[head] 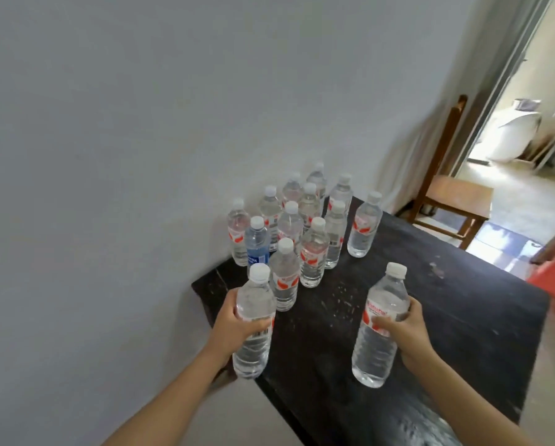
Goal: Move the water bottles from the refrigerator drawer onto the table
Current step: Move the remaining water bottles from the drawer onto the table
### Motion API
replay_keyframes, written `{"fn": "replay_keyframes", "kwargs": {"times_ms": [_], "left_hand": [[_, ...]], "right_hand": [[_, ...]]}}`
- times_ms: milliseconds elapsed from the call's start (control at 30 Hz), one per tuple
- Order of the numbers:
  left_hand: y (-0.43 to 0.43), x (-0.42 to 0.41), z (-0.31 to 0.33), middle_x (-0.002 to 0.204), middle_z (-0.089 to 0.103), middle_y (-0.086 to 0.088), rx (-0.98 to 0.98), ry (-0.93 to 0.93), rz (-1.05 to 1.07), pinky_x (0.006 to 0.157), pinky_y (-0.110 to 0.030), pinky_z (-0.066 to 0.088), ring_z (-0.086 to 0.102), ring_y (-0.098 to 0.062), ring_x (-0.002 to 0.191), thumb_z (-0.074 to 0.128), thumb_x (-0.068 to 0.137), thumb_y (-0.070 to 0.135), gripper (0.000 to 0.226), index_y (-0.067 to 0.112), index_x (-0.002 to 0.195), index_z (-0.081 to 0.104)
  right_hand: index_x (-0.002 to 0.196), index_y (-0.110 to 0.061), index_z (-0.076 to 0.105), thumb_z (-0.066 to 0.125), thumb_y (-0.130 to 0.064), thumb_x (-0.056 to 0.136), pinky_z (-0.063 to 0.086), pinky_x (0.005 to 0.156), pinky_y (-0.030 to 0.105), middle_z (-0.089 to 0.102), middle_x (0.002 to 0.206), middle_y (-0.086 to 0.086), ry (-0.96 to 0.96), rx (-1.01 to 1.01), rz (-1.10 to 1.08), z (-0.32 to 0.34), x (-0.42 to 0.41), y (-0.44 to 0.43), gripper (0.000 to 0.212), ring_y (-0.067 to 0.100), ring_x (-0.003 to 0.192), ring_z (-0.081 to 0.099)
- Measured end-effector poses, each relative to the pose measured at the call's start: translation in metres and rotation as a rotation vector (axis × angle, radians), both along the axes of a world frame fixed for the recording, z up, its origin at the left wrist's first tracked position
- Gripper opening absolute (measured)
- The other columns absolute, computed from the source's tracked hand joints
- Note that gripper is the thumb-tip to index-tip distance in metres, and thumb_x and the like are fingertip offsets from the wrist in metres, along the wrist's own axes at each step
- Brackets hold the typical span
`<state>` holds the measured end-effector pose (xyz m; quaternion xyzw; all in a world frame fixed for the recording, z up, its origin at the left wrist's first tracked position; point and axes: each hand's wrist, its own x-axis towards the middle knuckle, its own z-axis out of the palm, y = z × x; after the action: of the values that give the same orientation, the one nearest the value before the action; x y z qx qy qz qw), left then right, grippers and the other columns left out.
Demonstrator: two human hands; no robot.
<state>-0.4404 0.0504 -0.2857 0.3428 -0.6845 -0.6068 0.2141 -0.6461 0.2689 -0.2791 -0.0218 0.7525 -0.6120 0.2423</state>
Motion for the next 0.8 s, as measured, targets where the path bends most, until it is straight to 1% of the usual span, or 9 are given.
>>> {"fn": "replay_keyframes", "kwargs": {"times_ms": [100,167,267,400,467,533,600,700,800], "left_hand": [[-0.006,-0.018,-0.002,0.106,0.058,0.004,-0.009,0.037,-0.049,0.085,-0.028,0.047,0.057,-0.01,0.098,0.085,0.056,0.006,0.067,0.032,0.103,0.045],[-0.006,-0.03,-0.008,0.105,0.059,0.007,-0.02,0.05,-0.068,0.084,-0.027,0.046,0.057,-0.008,0.096,0.087,0.052,0.01,0.068,0.033,0.101,0.047],[0.005,-0.055,-0.016,0.103,0.06,0.011,-0.053,0.049,-0.11,0.083,-0.025,0.047,0.058,-0.004,0.096,0.084,0.039,0.032,0.072,0.036,0.101,0.047],[0.032,-0.091,-0.033,0.114,0.057,0.001,-0.019,0.084,-0.055,0.096,-0.034,0.044,0.055,-0.015,0.107,0.085,0.055,0.009,0.072,0.025,0.114,0.047],[0.044,-0.105,-0.036,0.111,0.056,0.002,0.015,0.106,0.005,0.097,-0.034,0.043,0.054,-0.017,0.107,0.083,0.059,0.003,0.069,0.022,0.114,0.047],[0.053,-0.114,-0.04,0.103,0.056,0.01,0.015,0.106,0.033,0.094,-0.031,0.043,0.053,-0.015,0.102,0.081,0.059,-0.002,0.064,0.021,0.109,0.048],[0.056,-0.117,-0.045,0.102,0.054,0.014,0.007,0.095,0.05,0.094,-0.03,0.043,0.053,-0.011,0.1,0.081,0.059,-0.003,0.065,0.021,0.108,0.047],[0.05,-0.114,-0.051,0.112,0.056,0.004,0.002,0.055,0.07,0.1,-0.036,0.042,0.053,-0.017,0.11,0.083,0.06,0.003,0.07,0.023,0.116,0.046],[0.049,-0.112,-0.051,0.119,0.054,0.001,0.005,0.003,0.069,0.101,-0.034,0.041,0.05,-0.016,0.113,0.083,0.06,0.006,0.074,0.029,0.116,0.042]], "right_hand": [[0.13,-0.016,0.034,0.074,0.006,0.068,0.046,0.095,0.051,0.051,0.12,0.013,0.002,0.006,-0.037,0.0,-0.002,0.007,0.078,0.031,0.108,0.054],[0.13,-0.015,0.034,0.073,0.007,0.068,0.046,0.094,0.05,0.052,0.119,0.013,0.015,0.018,-0.053,0.001,-0.003,0.011,0.076,0.031,0.107,0.054],[0.129,-0.016,0.035,0.074,0.007,0.067,0.046,0.095,0.051,0.052,0.118,0.013,0.043,0.044,-0.087,0.002,-0.009,0.022,0.076,0.032,0.106,0.055],[0.127,-0.019,0.035,0.076,0.004,0.066,0.046,0.095,0.054,0.052,0.119,0.013,0.06,0.056,-0.115,0.005,-0.02,0.036,0.077,0.033,0.107,0.055],[0.128,-0.018,0.034,0.075,0.004,0.067,0.045,0.096,0.054,0.051,0.119,0.013,0.079,0.052,-0.107,0.01,-0.026,0.042,0.077,0.033,0.107,0.055],[0.129,-0.019,0.034,0.076,0.003,0.068,0.044,0.098,0.053,0.05,0.12,0.01,0.11,0.071,-0.068,0.014,-0.034,0.045,0.077,0.031,0.109,0.054],[0.127,-0.02,0.033,0.077,0.001,0.068,0.044,0.1,0.051,0.05,0.12,0.007,0.147,0.107,0.006,0.017,-0.041,0.044,0.077,0.028,0.111,0.053],[0.123,-0.025,0.032,0.078,0.0,0.066,0.044,0.099,0.045,0.049,0.117,0.001,0.19,0.17,0.139,0.019,-0.049,0.035,0.077,0.023,0.111,0.051],[0.119,-0.029,0.031,0.078,-0.001,0.065,0.046,0.097,0.041,0.052,0.108,-0.007,0.205,0.201,0.275,0.015,-0.057,0.018,0.076,0.02,0.109,0.053]]}}
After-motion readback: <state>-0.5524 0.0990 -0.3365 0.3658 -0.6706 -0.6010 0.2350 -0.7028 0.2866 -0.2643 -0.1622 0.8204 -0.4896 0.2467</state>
